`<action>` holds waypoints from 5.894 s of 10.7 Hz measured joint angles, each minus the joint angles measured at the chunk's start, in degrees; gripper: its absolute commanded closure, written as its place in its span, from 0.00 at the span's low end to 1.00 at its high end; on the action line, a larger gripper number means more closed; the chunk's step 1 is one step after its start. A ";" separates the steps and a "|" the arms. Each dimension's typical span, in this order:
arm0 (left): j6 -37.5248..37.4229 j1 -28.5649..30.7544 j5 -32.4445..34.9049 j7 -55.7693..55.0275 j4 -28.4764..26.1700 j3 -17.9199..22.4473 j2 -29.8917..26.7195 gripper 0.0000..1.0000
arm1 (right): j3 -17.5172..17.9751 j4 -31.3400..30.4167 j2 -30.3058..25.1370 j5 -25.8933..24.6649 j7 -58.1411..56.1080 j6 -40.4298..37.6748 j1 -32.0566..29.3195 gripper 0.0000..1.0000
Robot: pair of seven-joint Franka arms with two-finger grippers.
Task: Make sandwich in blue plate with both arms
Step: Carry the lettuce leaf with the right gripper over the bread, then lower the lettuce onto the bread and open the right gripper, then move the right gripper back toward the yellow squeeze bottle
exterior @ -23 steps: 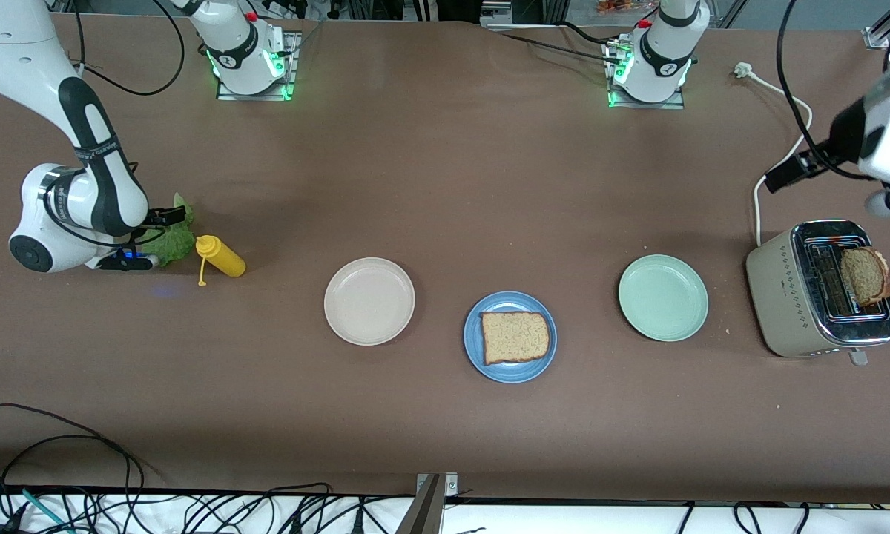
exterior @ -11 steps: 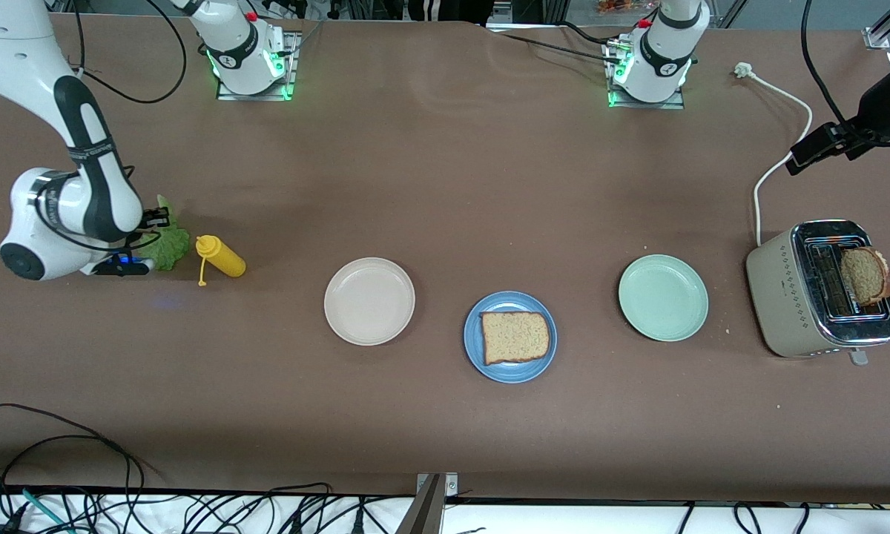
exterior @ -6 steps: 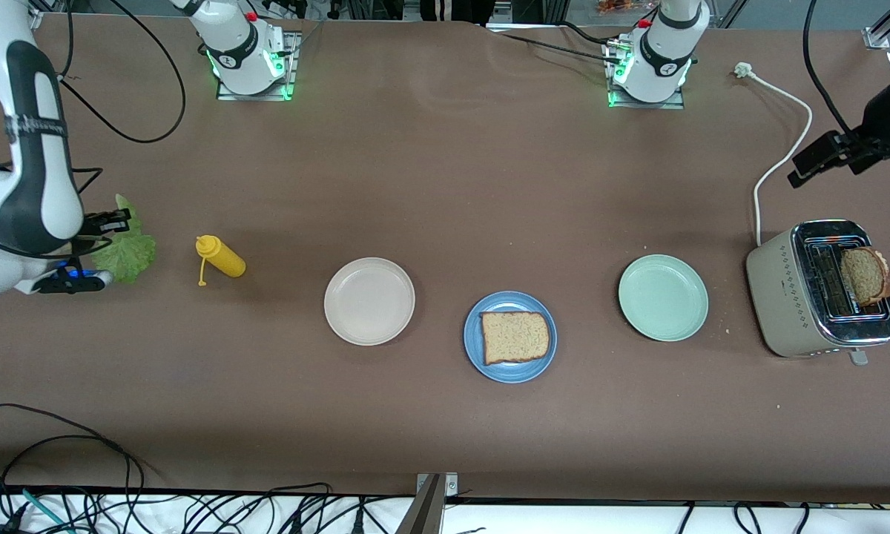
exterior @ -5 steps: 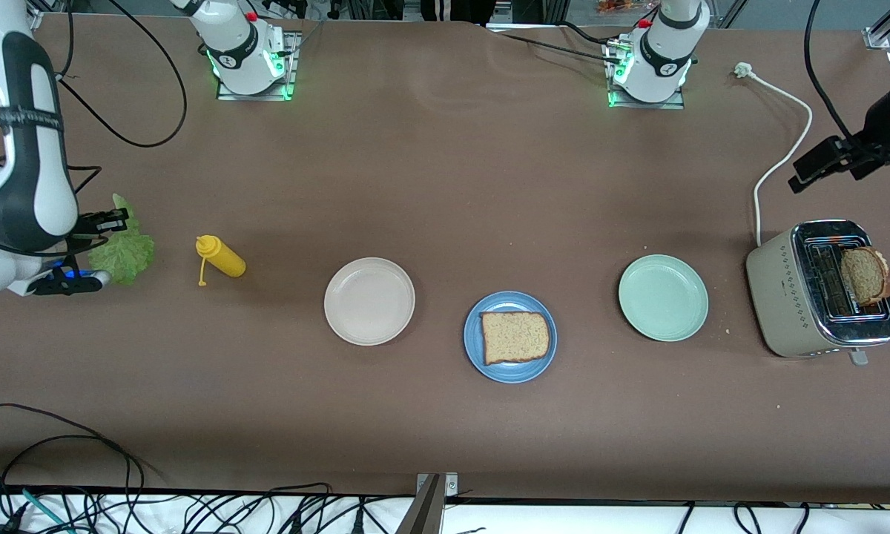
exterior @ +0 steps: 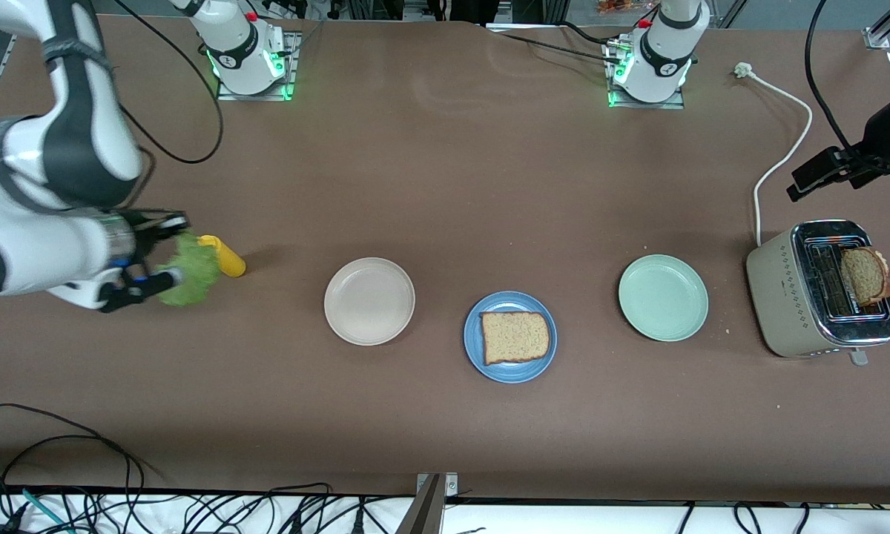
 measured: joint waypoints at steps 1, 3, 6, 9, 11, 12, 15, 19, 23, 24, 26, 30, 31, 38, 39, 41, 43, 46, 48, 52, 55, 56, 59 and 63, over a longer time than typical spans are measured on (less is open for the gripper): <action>-0.06 0.00 0.01 0.00 0.03 0.01 0.02 0.00 | 3.91 0.01 0.40 0.02 2.59 3.37 0.89 1.00; -0.32 -0.01 0.02 0.00 0.08 -0.02 0.05 0.00 | 7.64 -0.03 2.22 -0.01 6.93 11.39 6.37 1.00; -0.41 -0.03 0.03 0.00 0.18 -0.05 0.07 0.00 | 7.80 -0.05 6.25 -1.06 12.98 25.58 18.27 1.00; -0.45 -2.94 0.04 -0.01 0.22 1.17 0.11 0.00 | 7.55 -0.06 12.14 -9.38 17.52 38.97 26.73 1.00; -0.47 -9.27 0.09 -0.01 0.23 6.97 0.14 0.00 | 7.43 -0.07 16.28 -14.43 17.77 47.77 29.63 1.00; -0.53 -10.78 0.10 -0.01 0.24 8.69 0.14 0.00 | 7.40 -0.04 18.14 -17.17 17.76 52.06 30.52 1.00; -0.78 -11.33 0.10 -0.01 0.26 9.25 0.16 0.00 | 7.34 0.00 22.96 -26.93 14.90 62.01 31.89 1.00; -1.73 -11.35 0.10 -0.01 0.28 9.62 0.16 0.00 | 6.90 0.09 26.63 -28.91 7.77 70.22 31.97 1.00; -1.80 -11.36 0.10 -0.01 0.28 9.72 0.16 0.00 | 5.72 5.22 28.22 -29.06 2.75 72.99 31.97 1.00; -1.82 -11.36 0.10 -0.01 0.28 9.74 0.16 0.00 | 5.54 6.67 29.31 -29.06 2.09 74.66 31.95 1.00; -1.85 -11.36 0.10 -0.01 0.28 9.80 0.17 0.00 | 5.02 8.01 32.04 -29.06 0.66 78.62 32.03 1.00; -1.88 -10.62 0.11 -0.01 0.30 10.32 0.18 0.00 | 2.44 9.19 35.34 -29.07 -4.21 82.80 32.00 1.00; -1.88 -10.58 0.11 -0.01 0.30 10.40 0.18 0.00 | 2.27 9.34 35.66 -29.07 -4.80 83.24 32.00 1.00; -1.89 -10.40 0.11 -0.01 0.30 10.43 0.19 0.00 | 2.39 10.79 35.83 -29.05 -4.42 83.82 32.57 1.00; -1.89 -10.30 0.11 -0.01 0.30 10.43 0.19 0.00 | 2.39 11.16 35.84 -29.05 -4.18 83.82 32.75 1.00; -1.88 -10.19 0.11 -0.01 0.30 10.43 0.19 0.00 | 2.39 11.21 35.98 -29.05 -4.02 83.82 32.78 0.94; -1.89 -10.16 0.11 -0.01 0.30 10.43 0.19 0.00 | 2.39 11.23 36.44 -29.04 -3.71 83.82 32.78 0.35; -1.89 -10.15 0.11 -0.01 0.30 10.43 0.19 0.00 | 2.39 11.33 36.57 -29.03 -1.92 83.82 32.78 0.15; -1.89 -10.09 0.11 -0.01 0.30 10.43 0.19 0.00 | 2.39 11.45 36.58 -29.03 -1.58 83.82 32.78 0.11; -1.89 -9.34 0.11 0.04 0.30 10.47 0.19 0.00 | 2.39 12.24 36.44 -27.17 -1.22 83.70 32.64 0.00; -1.91 -9.33 0.11 0.04 0.33 10.47 0.20 0.00 | 2.40 14.44 31.36 -20.98 -1.38 69.22 31.48 0.00; -1.92 -9.26 0.11 0.04 0.34 10.49 0.21 0.00 | 2.41 14.41 27.75 -18.08 -1.38 61.81 31.08 0.00; -1.94 -8.86 0.12 0.04 0.37 10.55 0.24 0.00 | 2.08 13.24 14.98 -10.20 -1.44 36.81 25.62 0.00; -1.99 -8.76 0.12 0.04 0.40 10.54 0.26 0.00 | 1.95 10.45 4.01 -7.27 -1.79 15.44 13.94 0.00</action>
